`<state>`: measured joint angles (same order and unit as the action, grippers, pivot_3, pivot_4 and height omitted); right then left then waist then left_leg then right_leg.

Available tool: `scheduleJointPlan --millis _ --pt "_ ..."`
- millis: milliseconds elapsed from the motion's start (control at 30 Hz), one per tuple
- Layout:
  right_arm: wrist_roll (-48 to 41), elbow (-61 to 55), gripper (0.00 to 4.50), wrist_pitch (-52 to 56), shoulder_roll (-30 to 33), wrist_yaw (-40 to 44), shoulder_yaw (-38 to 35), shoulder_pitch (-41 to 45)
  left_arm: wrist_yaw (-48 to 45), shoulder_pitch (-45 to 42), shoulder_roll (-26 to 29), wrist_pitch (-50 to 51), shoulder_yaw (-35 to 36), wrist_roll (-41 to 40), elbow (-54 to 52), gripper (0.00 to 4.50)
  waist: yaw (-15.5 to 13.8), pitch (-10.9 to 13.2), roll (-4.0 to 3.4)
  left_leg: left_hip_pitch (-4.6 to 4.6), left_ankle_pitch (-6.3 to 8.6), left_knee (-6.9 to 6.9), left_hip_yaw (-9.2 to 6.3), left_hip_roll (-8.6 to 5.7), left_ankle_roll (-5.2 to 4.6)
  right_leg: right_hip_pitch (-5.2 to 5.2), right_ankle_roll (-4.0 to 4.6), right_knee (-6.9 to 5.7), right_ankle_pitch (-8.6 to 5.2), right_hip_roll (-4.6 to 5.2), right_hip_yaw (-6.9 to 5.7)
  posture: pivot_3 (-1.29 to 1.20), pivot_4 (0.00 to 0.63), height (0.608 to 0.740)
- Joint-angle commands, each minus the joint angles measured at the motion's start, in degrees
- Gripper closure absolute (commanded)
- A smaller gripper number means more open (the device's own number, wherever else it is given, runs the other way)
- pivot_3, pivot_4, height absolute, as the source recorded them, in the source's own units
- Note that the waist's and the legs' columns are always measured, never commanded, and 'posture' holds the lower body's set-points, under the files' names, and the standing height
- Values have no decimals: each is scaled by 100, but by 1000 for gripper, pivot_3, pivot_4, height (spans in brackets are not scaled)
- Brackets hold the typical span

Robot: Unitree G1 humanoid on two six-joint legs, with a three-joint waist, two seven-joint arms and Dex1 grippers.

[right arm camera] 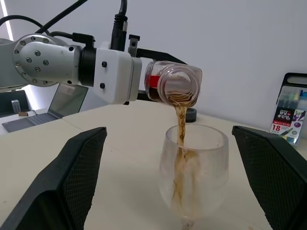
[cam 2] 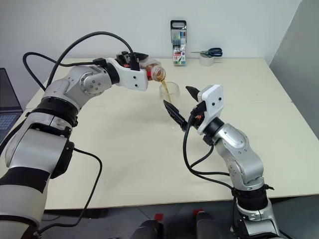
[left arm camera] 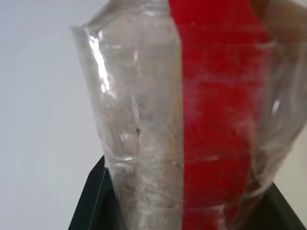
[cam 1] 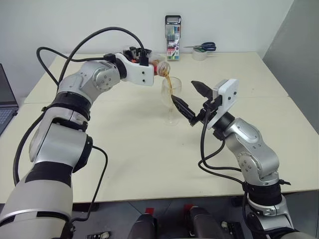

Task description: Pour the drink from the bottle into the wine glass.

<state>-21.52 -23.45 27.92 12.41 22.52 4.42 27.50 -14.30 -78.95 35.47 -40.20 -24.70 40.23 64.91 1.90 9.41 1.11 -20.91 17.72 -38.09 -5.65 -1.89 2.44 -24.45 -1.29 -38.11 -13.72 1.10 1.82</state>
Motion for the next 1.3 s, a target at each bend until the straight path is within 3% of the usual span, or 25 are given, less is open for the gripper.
scheduleJointPlan --millis 33,1300 --pt "-22 -99 0 -177 -39 27 -46 60 172 -293 127 -11 -20 48 -20 2811 0 0 0 0 0 0 -2 -17 0 0 0 0 0 0 0 0 150 740" --pt "-37 -87 0 -135 -37 34 -39 37 402 -641 1 107 -352 291 384 2811 0 0 0 0 -1 -1 -7 -27 -1 -2 -2 -4 -1 7 2 0 150 740"
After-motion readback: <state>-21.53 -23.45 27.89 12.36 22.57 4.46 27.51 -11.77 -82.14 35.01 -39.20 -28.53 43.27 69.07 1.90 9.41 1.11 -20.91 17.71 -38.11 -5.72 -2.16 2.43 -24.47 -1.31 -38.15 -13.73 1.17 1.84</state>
